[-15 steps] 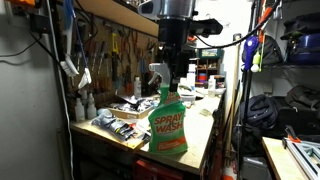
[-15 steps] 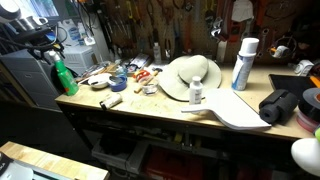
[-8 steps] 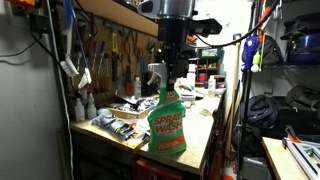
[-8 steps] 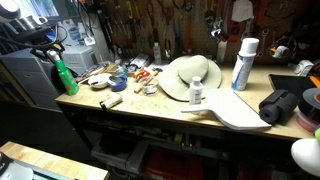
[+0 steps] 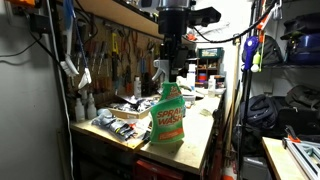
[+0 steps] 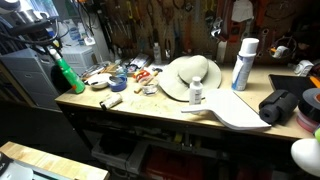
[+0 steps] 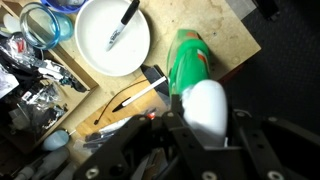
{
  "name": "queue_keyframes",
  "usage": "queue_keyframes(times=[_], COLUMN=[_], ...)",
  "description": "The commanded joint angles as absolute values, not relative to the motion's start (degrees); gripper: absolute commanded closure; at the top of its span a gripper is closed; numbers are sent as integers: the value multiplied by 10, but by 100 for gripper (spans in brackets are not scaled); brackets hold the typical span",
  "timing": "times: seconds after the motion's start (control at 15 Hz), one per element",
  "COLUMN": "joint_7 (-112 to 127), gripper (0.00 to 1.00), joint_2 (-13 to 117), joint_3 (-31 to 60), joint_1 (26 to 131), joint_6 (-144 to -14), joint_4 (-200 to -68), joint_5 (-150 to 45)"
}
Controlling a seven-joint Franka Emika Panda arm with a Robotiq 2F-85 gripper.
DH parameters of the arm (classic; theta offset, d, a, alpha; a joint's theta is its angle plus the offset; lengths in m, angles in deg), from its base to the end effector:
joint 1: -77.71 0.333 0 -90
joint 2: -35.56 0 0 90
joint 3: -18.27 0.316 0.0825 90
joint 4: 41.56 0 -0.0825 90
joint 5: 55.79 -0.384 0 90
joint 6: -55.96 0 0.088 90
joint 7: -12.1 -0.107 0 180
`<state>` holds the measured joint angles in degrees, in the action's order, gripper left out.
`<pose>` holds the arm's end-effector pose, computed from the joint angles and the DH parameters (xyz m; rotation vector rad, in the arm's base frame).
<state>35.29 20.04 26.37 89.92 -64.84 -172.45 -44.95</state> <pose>0.4482 0.1595 0.4711 2.6740 1.2031 0.1245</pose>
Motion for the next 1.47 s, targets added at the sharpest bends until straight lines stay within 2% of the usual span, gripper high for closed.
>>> queue_keyframes(times=[0.0, 0.33, 0.67, 0.73, 1.07, 1.13, 1.4], joint_7=[351, 359, 382, 361, 372, 368, 348], gripper=[88, 88, 88, 63, 63, 88, 88], joint_2=[194, 188, 184, 198, 196, 194, 191], joint_3=[264, 263, 248, 257, 251, 247, 228], joint_1=[895, 899, 897, 897, 896, 890, 862], joint_6=[-620, -583, -493, -532, -508, -495, -469], joint_4=[-1704, -1696, -1638, -1664, -1644, -1634, -1602], joint_5=[-444, -460, -494, -472, -486, -482, -473])
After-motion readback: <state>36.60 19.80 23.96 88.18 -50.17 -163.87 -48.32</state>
